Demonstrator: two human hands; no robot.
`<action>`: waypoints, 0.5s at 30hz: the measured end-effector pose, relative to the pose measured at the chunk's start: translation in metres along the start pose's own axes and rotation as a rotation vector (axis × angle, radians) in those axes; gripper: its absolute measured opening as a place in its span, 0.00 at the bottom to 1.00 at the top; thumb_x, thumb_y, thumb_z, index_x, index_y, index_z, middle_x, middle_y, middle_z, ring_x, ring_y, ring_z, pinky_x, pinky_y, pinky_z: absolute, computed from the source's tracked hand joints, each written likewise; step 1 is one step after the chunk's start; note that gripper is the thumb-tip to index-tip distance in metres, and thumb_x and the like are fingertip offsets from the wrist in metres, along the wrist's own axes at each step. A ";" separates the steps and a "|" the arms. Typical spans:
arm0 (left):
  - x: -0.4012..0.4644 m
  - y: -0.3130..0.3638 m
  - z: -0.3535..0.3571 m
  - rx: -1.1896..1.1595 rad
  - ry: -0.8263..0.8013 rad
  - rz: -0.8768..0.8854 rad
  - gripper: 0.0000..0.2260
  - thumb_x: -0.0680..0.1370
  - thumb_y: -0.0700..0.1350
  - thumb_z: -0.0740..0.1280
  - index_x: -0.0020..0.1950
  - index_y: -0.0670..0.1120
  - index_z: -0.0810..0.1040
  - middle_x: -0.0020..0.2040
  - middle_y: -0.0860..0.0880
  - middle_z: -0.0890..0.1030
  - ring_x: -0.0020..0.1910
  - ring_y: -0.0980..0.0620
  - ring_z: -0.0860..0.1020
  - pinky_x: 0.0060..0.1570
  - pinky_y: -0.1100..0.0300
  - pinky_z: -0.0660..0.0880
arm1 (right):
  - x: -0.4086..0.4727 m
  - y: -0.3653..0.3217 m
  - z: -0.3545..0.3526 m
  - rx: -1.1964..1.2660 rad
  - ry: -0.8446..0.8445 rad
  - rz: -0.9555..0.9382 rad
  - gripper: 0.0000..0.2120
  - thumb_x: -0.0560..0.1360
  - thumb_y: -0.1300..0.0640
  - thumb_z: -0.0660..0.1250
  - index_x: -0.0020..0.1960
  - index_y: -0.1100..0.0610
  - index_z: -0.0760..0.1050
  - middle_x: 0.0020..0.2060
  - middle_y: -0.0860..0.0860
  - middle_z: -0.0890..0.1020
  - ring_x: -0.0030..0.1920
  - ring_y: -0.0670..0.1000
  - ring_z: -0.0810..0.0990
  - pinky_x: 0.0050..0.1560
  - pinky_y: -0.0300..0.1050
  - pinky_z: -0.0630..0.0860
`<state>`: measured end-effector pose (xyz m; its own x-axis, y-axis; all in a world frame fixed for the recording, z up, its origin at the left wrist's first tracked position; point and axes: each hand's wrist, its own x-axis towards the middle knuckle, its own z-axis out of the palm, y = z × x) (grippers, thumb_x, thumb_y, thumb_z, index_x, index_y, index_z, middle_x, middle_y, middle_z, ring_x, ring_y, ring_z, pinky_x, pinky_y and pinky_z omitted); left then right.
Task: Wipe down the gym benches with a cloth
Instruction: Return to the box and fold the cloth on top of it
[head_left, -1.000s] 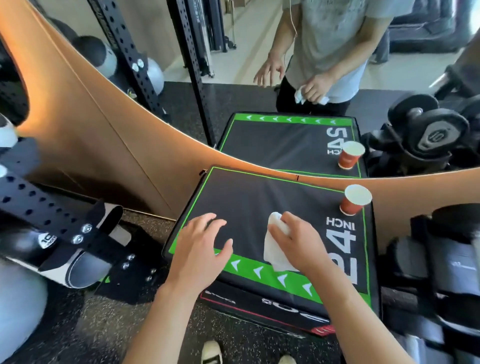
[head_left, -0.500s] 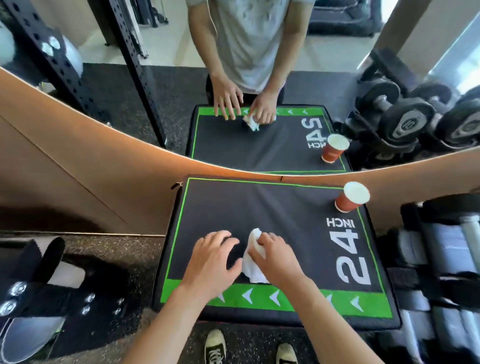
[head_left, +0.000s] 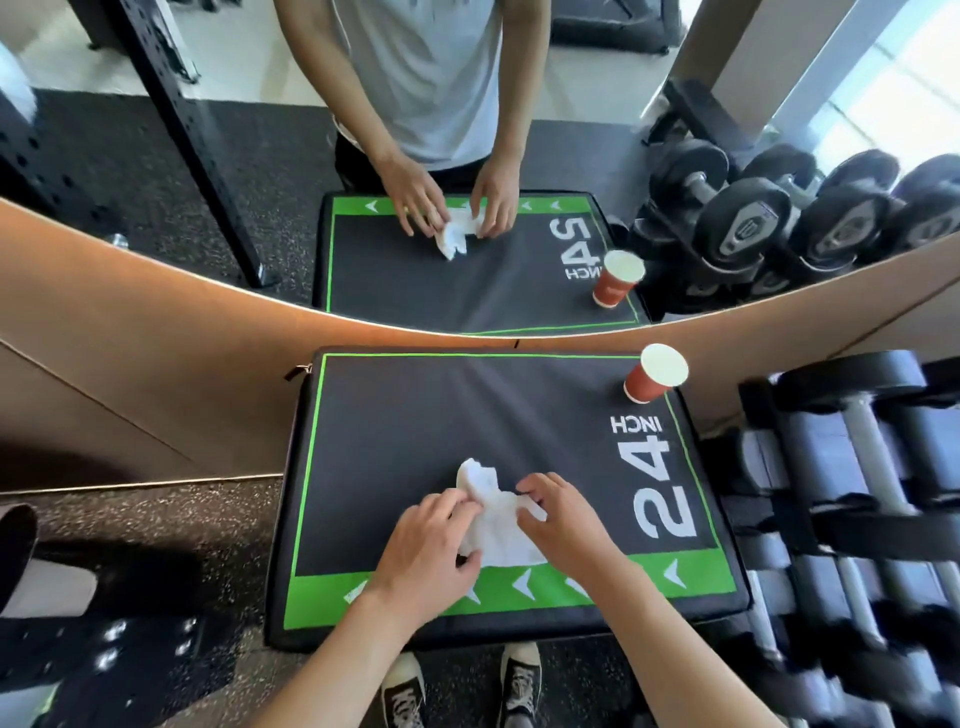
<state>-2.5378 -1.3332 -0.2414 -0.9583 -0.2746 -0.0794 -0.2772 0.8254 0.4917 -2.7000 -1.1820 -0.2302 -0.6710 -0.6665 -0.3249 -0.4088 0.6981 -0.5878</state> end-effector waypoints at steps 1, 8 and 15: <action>-0.001 0.001 0.003 0.007 0.007 -0.001 0.20 0.74 0.51 0.71 0.65 0.50 0.80 0.63 0.55 0.77 0.59 0.50 0.78 0.56 0.52 0.77 | 0.000 -0.001 0.000 -0.022 -0.012 -0.021 0.11 0.79 0.52 0.68 0.61 0.49 0.78 0.52 0.43 0.76 0.54 0.48 0.77 0.53 0.45 0.75; -0.008 0.016 0.009 0.034 0.032 -0.031 0.17 0.74 0.49 0.70 0.63 0.52 0.80 0.62 0.54 0.77 0.58 0.49 0.77 0.57 0.52 0.76 | -0.014 0.001 -0.003 -0.255 0.239 -0.353 0.11 0.66 0.67 0.74 0.45 0.57 0.76 0.42 0.49 0.75 0.43 0.54 0.76 0.37 0.43 0.70; -0.008 0.026 0.018 0.073 0.035 -0.063 0.17 0.75 0.50 0.70 0.63 0.51 0.82 0.62 0.52 0.78 0.58 0.48 0.78 0.57 0.50 0.77 | -0.019 0.036 0.002 -0.112 0.211 -0.120 0.06 0.74 0.59 0.70 0.50 0.52 0.77 0.48 0.46 0.75 0.50 0.53 0.77 0.41 0.43 0.70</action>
<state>-2.5386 -1.3010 -0.2437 -0.9361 -0.3431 -0.0777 -0.3427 0.8395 0.4217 -2.7010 -1.1450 -0.2467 -0.7231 -0.6850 -0.0888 -0.5514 0.6499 -0.5231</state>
